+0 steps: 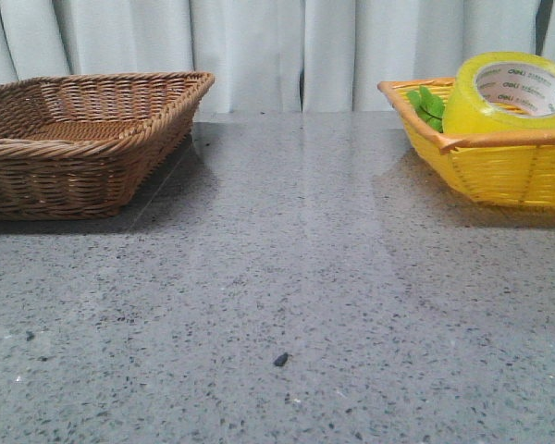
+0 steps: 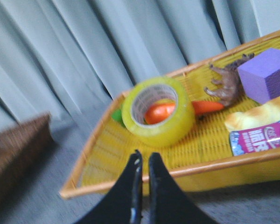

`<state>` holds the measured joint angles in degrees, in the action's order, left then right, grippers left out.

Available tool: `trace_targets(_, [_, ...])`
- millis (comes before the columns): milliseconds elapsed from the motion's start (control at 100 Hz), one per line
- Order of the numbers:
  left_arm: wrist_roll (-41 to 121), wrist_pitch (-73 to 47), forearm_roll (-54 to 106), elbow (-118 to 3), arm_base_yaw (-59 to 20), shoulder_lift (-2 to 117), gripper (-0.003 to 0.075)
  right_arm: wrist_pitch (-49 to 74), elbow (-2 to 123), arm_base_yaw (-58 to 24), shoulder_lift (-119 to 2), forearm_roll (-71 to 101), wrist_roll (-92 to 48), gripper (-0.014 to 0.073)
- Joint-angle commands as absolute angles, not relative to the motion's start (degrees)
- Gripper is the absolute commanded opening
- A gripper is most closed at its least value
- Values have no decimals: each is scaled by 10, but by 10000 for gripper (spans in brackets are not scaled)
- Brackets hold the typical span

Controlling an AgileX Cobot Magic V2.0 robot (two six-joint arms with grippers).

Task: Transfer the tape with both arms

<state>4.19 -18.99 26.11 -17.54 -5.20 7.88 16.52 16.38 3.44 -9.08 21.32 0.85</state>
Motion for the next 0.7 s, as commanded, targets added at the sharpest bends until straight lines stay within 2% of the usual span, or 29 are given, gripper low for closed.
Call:
trace_targets(0, [59,-180,237,-244,-51,142,364,209,260,37,-176,144,0,16])
trace_targets(200, [88,-192,238,-316,-55,264,363,323,450,15,-368,141,-26,310])
trace_targets(270, [88,-182,239,-322,-71,282,364,364,519,-7,-432,141,-35,370])
trace_targets(460, [88,-173,240,-322,-111,298,364,449,678,-64,-609,138,-50,372])
trace_targets(690, [88,-177,254,-322,-120,298,363,451,790,-78,-803,106,-50,372])
